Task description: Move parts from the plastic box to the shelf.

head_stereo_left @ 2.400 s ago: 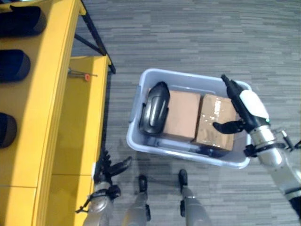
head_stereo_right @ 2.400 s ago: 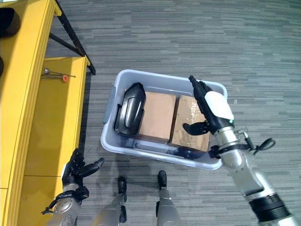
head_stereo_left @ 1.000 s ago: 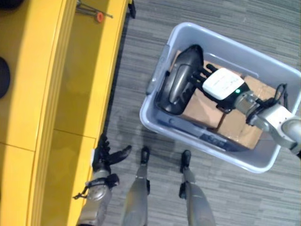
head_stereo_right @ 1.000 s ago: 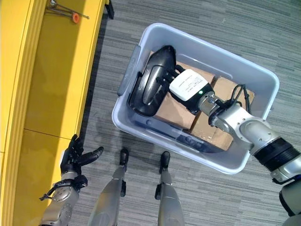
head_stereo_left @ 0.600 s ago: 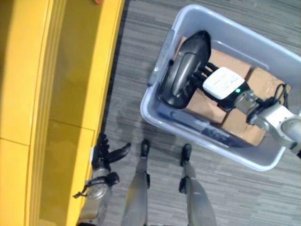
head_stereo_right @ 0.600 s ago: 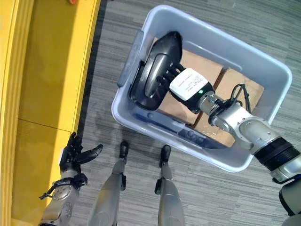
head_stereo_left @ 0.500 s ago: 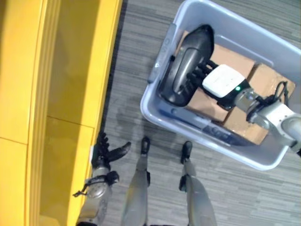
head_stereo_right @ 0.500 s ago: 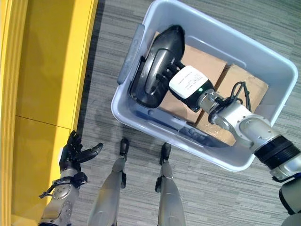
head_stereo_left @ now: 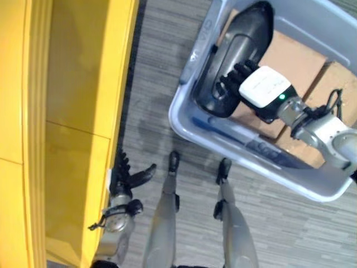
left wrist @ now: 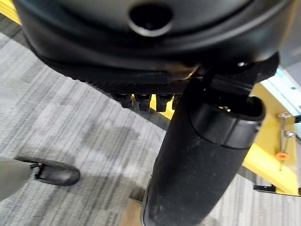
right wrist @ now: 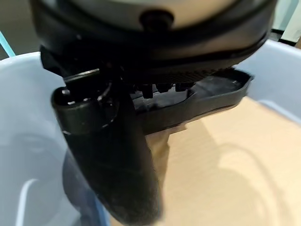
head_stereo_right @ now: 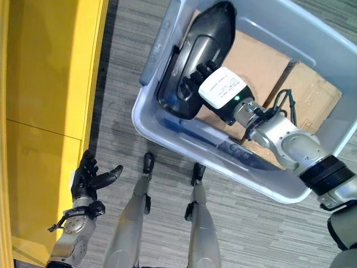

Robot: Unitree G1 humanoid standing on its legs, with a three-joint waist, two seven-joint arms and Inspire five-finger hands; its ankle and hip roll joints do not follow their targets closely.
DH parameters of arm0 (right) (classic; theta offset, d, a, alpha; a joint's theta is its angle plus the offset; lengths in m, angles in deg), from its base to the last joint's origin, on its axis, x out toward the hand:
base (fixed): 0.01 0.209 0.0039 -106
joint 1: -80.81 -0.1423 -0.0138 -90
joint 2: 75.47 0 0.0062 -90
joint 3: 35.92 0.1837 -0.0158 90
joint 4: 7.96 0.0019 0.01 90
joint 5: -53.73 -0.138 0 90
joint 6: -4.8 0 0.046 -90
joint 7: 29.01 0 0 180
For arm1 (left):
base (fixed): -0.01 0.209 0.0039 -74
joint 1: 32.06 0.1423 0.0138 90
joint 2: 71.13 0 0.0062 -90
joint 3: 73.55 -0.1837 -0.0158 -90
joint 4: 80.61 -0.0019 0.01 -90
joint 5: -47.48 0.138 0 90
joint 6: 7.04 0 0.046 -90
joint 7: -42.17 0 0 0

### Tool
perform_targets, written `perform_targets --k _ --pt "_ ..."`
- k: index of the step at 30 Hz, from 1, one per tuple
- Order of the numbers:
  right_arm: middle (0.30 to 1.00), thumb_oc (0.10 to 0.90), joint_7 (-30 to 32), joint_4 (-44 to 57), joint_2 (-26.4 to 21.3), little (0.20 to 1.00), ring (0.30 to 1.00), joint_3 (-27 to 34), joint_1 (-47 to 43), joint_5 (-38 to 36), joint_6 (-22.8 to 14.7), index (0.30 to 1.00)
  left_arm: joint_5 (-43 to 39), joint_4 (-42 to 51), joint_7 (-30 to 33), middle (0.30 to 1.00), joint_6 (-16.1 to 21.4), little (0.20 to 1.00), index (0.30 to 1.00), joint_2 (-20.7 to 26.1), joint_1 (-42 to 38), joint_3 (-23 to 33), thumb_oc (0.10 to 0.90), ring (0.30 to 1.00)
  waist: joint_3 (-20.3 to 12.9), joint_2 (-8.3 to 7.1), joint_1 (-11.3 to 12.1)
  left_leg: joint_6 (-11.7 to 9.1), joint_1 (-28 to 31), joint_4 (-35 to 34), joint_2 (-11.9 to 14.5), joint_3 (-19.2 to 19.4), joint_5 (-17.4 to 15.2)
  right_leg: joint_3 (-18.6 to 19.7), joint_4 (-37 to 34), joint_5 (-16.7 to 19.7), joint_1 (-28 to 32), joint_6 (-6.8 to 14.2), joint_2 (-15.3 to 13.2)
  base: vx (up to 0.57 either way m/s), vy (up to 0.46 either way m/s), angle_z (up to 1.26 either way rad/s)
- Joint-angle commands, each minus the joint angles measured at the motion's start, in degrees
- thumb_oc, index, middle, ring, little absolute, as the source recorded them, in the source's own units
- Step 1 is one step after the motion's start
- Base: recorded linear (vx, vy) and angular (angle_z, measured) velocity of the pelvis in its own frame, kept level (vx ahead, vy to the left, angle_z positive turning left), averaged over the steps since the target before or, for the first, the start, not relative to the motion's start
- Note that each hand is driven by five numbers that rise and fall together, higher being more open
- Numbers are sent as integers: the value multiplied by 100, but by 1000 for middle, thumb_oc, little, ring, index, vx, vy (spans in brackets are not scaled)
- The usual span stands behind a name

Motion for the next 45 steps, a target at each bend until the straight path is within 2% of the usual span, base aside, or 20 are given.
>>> perform_targets --k 1,4,5,6,14,29,36,41,45 --pt "1000 900 406 -353 -118 1000 1000 -350 -962 124 189 1000 -8 522 201 1000 380 1000 1000 323 261 190 900 1000 -74 -63 -37 108 -207 359 -196 375 -234 334 1110 -1188 214 251 -198 0 0 0" --pt "1000 900 410 -546 17 1000 1000 -398 -948 139 221 1000 26 548 214 1000 398 1000 1000 314 228 181 900 1000 -74 -67 -46 135 -373 406 -208 334 -268 370 1210 -1207 20 254 -168 10 -6 -2" --pt "588 606 368 -695 98 588 588 -471 -907 169 228 588 24 557 225 1000 404 1000 1000 291 222 172 900 1000 -74 -51 -37 145 -467 445 -217 308 -285 373 1278 -1234 -87 255 -152 21 -19 -8" --pt "300 400 345 -911 237 300 300 -529 -850 141 251 300 20 544 234 1000 421 1000 1000 266 159 133 900 1000 -74 -24 -36 152 -536 453 -229 290 -291 364 1320 -1266 -177 250 -144 26 -14 -6" --pt "300 400 184 -1565 842 300 300 -759 -639 201 254 300 -9 410 269 1000 460 1000 1000 226 -84 34 900 1000 -74 9 -60 170 -518 403 -251 286 -274 375 1353 -1303 -279 241 -113 3 8 -2" --pt "300 400 221 -1962 1105 300 300 -642 -213 34 287 300 -52 276 251 1000 432 1000 1000 265 -130 -36 900 1000 -74 -31 -24 120 8 -24 -209 236 -36 255 1199 -1256 122 251 -92 -15 -2 0" --pt "300 400 306 -1907 1068 300 300 -519 -133 20 303 300 -54 224 225 1000 410 1000 1000 279 -167 -47 900 1000 -74 -54 7 98 361 -207 -198 230 37 208 1107 -1230 446 270 -104 -30 0 5" --pt "300 400 516 -1287 797 300 300 98 196 -22 296 300 -9 199 200 1000 350 1000 1000 266 -218 -30 900 1000 -81 -57 -1 53 859 -442 -193 214 148 132 934 -1134 911 298 -138 -43 3 12" --pt "300 400 645 -895 587 300 300 411 357 -40 256 300 31 132 140 1000 332 1000 1000 298 -214 -38 900 1000 -309 -78 -13 26 1099 -619 -183 207 206 110 751 -1056 1153 325 -156 -8 7 9"
